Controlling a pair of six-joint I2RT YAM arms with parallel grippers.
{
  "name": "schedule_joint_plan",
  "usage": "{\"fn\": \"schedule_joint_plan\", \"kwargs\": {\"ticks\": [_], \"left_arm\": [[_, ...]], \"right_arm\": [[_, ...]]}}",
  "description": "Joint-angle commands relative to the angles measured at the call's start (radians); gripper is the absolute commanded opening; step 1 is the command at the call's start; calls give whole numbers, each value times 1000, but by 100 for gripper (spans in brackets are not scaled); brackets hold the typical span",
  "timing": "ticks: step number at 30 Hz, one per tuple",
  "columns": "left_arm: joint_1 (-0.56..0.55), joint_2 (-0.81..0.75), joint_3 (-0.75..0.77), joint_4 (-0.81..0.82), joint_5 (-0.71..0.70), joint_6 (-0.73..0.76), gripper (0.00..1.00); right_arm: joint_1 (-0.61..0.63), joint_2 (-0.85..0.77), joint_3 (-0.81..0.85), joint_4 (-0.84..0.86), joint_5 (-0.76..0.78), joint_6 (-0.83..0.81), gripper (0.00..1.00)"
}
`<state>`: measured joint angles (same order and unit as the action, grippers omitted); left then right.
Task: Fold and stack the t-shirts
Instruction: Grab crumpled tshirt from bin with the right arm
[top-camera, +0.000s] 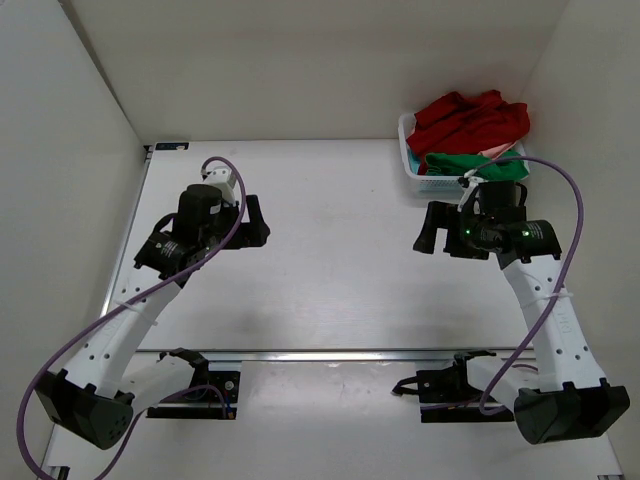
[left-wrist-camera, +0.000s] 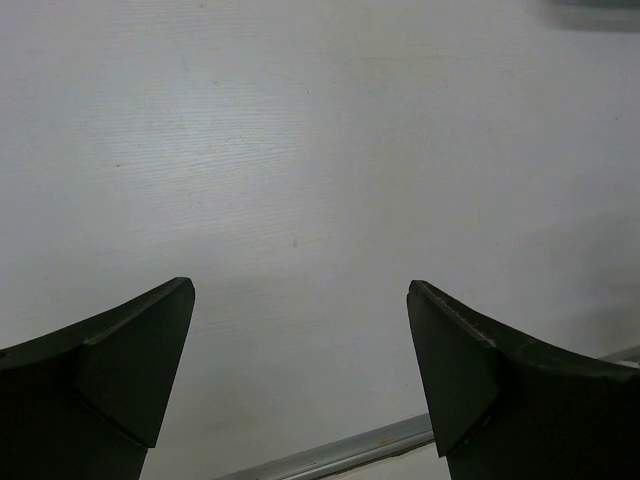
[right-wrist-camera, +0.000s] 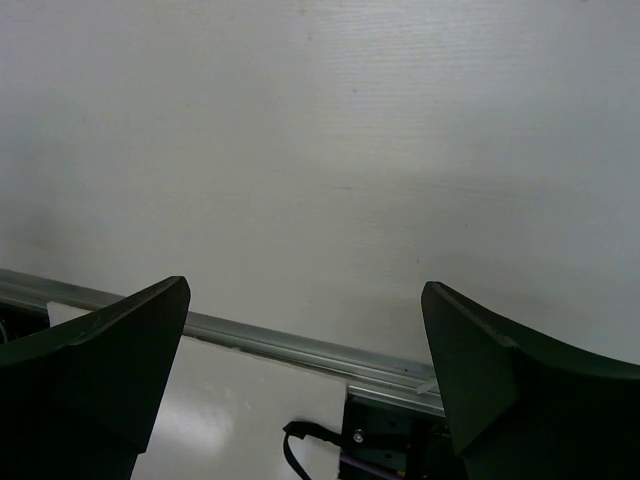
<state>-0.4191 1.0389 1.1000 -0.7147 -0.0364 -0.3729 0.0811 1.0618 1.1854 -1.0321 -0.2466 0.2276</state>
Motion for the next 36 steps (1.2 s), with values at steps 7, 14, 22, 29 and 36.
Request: {"fn": "schedule_joint_plan", "kwargs": {"ticks": [7, 14, 22, 29, 36], "left_arm": [[-9, 4, 18, 27, 20, -23, 99], [-20, 35, 34, 44, 29, -46, 98], [-35, 82, 104, 20, 29, -26, 98], [-47, 108, 175, -55, 32, 14, 99], [-46, 110, 167, -87, 9, 6, 99]], "right_arm": [[-69, -62, 74, 23, 39, -83, 99], [-52, -85, 57, 49, 40, -94, 99], [-75, 16, 154, 308, 52, -86, 99], [-110, 363, 371, 521, 86, -13, 99], [-155, 876, 878, 523, 111, 14, 16]]}}
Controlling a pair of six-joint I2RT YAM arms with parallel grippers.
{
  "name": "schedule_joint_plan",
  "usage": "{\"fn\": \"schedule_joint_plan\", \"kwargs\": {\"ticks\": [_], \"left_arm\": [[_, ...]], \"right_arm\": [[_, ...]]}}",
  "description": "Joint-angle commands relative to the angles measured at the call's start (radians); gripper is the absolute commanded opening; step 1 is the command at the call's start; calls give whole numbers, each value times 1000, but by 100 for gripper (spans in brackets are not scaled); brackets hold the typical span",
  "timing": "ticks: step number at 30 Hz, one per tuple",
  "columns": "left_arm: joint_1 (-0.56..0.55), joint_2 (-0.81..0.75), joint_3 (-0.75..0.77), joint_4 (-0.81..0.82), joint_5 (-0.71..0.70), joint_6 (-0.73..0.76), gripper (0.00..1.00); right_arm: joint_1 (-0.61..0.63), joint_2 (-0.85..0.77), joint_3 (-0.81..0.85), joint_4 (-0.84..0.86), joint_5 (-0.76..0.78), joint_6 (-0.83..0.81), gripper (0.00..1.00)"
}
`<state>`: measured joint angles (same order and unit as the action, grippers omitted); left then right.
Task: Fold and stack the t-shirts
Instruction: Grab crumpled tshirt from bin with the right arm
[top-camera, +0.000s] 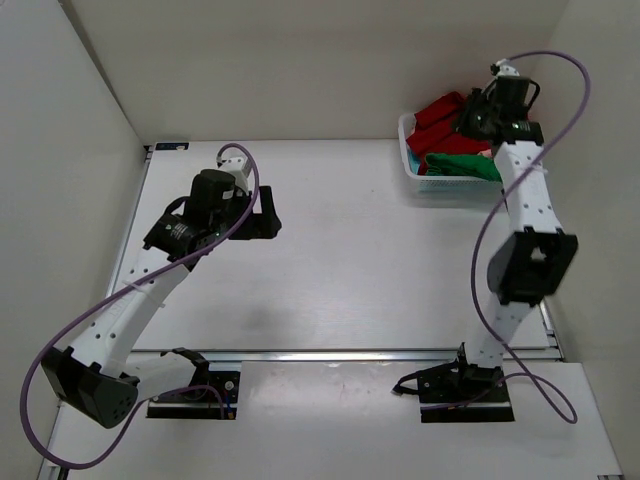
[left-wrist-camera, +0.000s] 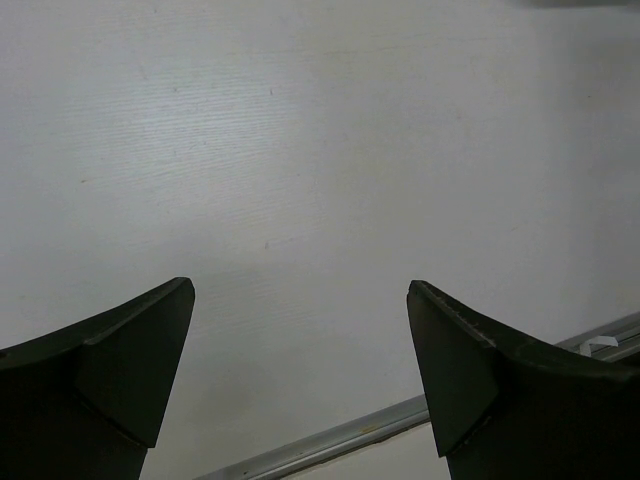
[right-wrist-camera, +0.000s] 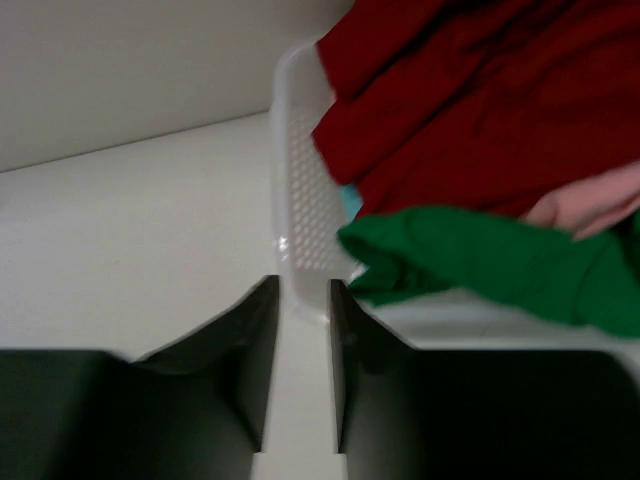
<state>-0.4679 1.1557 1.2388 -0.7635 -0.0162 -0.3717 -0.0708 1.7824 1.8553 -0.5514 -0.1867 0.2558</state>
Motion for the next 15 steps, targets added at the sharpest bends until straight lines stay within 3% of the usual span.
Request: {"fn": "schedule_joint_plan", "kwargs": {"ticks": [1, 3, 5, 10, 15], "left_arm": [[6, 2, 27, -48, -13, -2, 99], [18, 7, 16, -59, -4, -6, 98], [29, 1, 11, -60, -2, -10, 98], [38, -37, -39, -8, -11, -44, 99], [46, -31, -74, -19, -21, -67, 98]], "right_arm": [[-3, 190, 273, 3, 91, -30, 29], [-21, 315, 419, -12, 119, -61, 57], [-41, 372, 436, 37, 96, -44, 69], [-78, 533, 484, 142, 122, -38, 70], [-80, 713, 602, 137, 179, -85, 74]]}}
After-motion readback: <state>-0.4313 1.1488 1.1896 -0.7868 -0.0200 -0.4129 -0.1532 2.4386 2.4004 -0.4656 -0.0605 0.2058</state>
